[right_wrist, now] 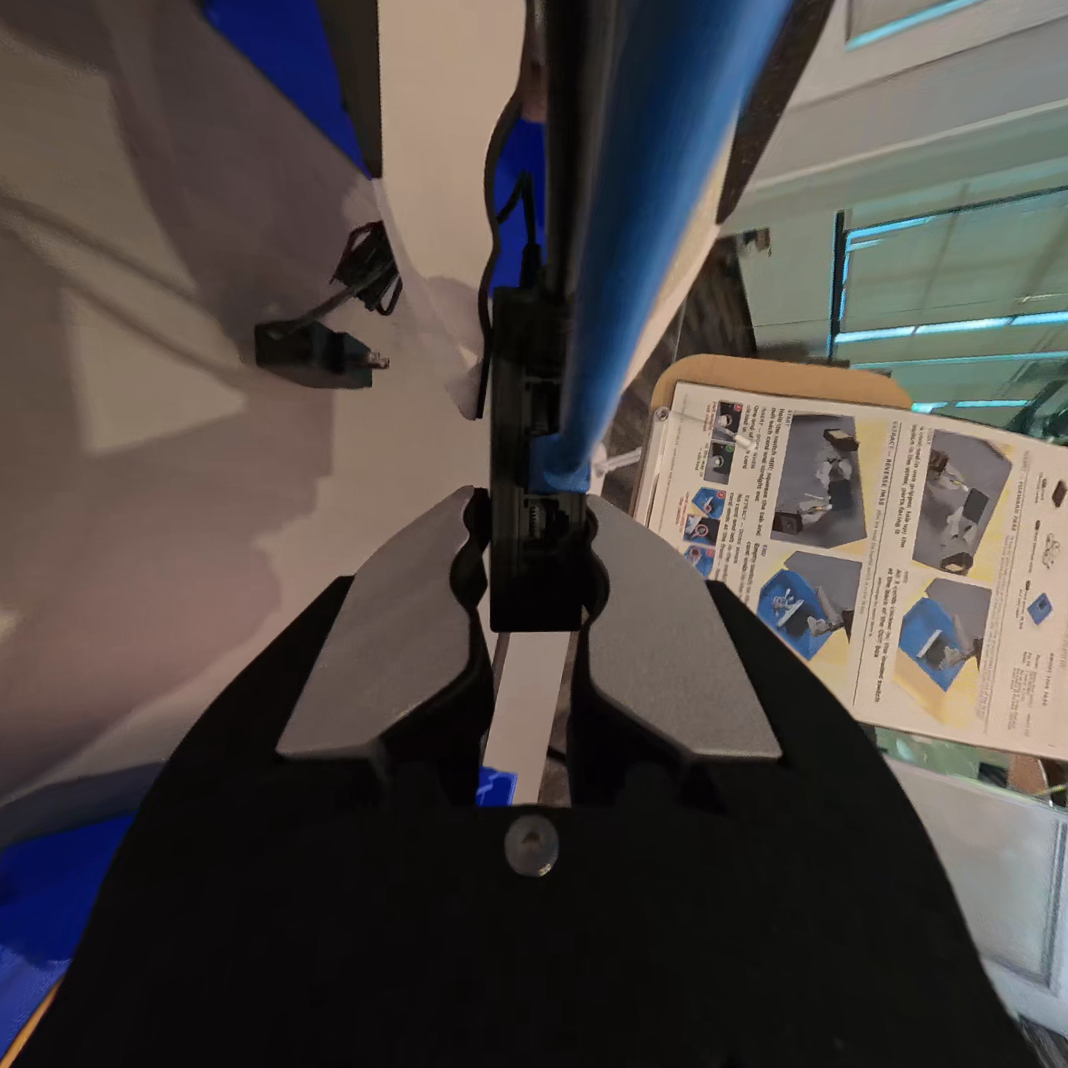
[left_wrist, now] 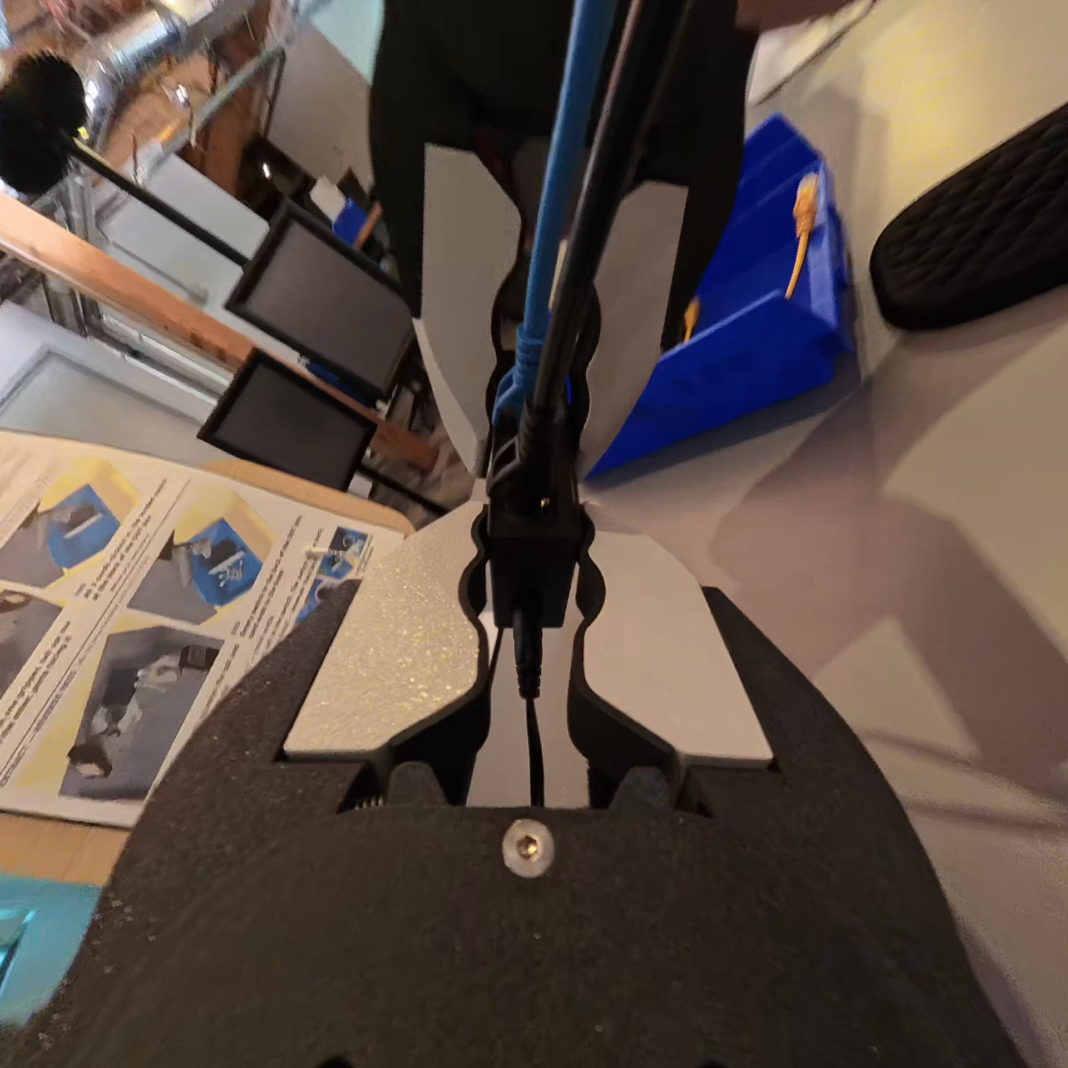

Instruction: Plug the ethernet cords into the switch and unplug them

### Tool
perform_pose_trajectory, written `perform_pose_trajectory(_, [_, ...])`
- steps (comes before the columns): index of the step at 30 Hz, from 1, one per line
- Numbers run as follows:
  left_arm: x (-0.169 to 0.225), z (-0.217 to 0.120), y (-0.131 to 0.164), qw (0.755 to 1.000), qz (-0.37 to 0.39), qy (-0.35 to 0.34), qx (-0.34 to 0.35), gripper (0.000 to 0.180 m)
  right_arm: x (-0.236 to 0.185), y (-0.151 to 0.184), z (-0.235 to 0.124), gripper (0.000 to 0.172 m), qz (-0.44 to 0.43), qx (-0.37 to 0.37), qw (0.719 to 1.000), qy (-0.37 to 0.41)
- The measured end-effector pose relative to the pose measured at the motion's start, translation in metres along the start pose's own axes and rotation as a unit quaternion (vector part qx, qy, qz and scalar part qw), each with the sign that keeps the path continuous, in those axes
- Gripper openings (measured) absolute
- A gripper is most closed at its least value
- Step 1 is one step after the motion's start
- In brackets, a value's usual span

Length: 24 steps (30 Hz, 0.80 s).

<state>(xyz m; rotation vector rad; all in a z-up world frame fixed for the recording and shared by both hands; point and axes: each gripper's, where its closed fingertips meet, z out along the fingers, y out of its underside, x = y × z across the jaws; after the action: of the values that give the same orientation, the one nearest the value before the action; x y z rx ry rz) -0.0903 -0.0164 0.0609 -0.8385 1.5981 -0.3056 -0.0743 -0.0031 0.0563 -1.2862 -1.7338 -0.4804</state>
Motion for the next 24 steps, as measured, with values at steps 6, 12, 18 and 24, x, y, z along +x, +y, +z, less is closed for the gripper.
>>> perform_pose_trajectory(6, [0.008, -0.011, -0.029, 0.993, 0.005, 0.022, 0.119, 0.027, -0.006, -0.018, -0.013, 0.027, 0.027, 0.119, 0.992, 0.006])
perform_pose_trajectory(12, [0.012, -0.012, -0.032, 0.989, -0.012, 0.037, 0.143, 0.034, -0.015, -0.023, -0.014, 0.027, 0.060, 0.173, 0.983, -0.004])
perform_pose_trajectory(18, [0.014, -0.012, -0.025, 0.990, -0.011, 0.044, 0.133, 0.026, -0.015, -0.022, -0.008, 0.027, 0.064, 0.162, 0.985, 0.010])
perform_pose_trajectory(24, [0.029, -0.008, -0.025, 0.990, -0.005, 0.069, 0.126, 0.030, -0.024, -0.027, -0.008, 0.027, 0.034, 0.161, 0.986, -0.003])
